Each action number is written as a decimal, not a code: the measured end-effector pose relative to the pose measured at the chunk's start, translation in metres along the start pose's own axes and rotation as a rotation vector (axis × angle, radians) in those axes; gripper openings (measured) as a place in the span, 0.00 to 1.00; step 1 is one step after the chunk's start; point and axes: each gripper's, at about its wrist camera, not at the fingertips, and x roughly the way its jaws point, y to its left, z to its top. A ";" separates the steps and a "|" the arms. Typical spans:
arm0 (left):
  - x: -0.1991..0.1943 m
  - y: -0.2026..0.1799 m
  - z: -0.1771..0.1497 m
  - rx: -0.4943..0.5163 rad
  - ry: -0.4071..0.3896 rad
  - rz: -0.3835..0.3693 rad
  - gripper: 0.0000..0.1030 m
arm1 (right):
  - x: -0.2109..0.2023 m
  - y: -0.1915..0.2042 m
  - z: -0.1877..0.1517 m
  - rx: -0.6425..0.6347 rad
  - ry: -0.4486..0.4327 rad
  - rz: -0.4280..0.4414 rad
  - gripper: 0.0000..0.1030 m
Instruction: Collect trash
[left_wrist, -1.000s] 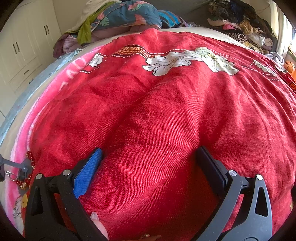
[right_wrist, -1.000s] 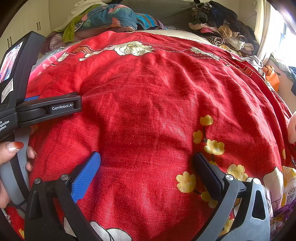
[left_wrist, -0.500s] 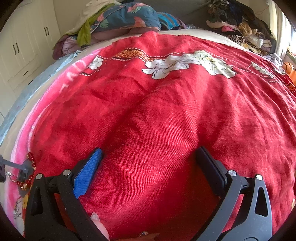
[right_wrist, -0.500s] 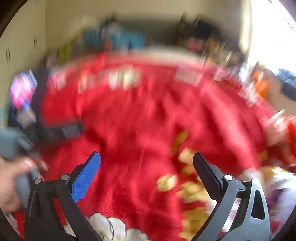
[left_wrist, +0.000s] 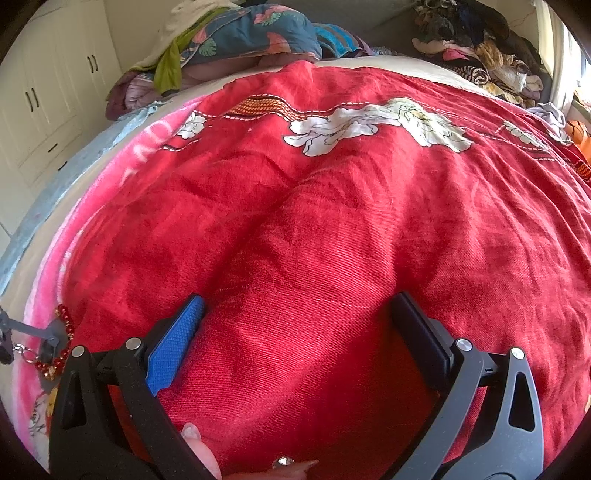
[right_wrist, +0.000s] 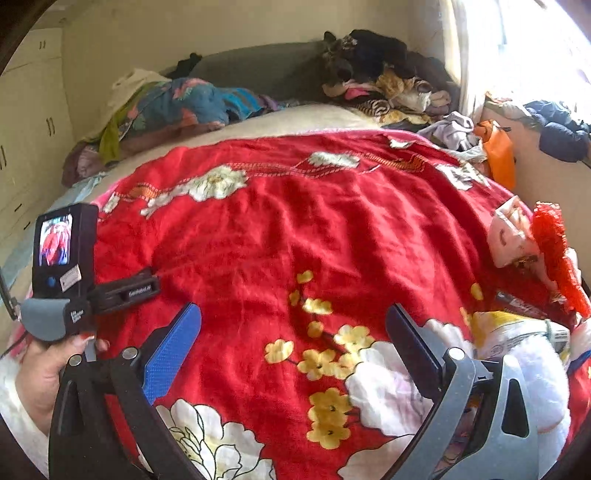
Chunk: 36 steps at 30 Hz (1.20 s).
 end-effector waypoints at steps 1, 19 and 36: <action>0.000 0.000 0.000 0.000 0.000 0.000 0.91 | 0.002 0.002 -0.001 -0.009 -0.001 -0.002 0.94; 0.001 0.001 -0.002 -0.008 0.000 -0.010 0.91 | 0.011 0.011 -0.008 -0.026 0.017 0.008 0.94; 0.004 0.000 -0.004 -0.007 0.005 -0.010 0.91 | -0.061 -0.009 -0.017 0.033 -0.084 0.004 0.94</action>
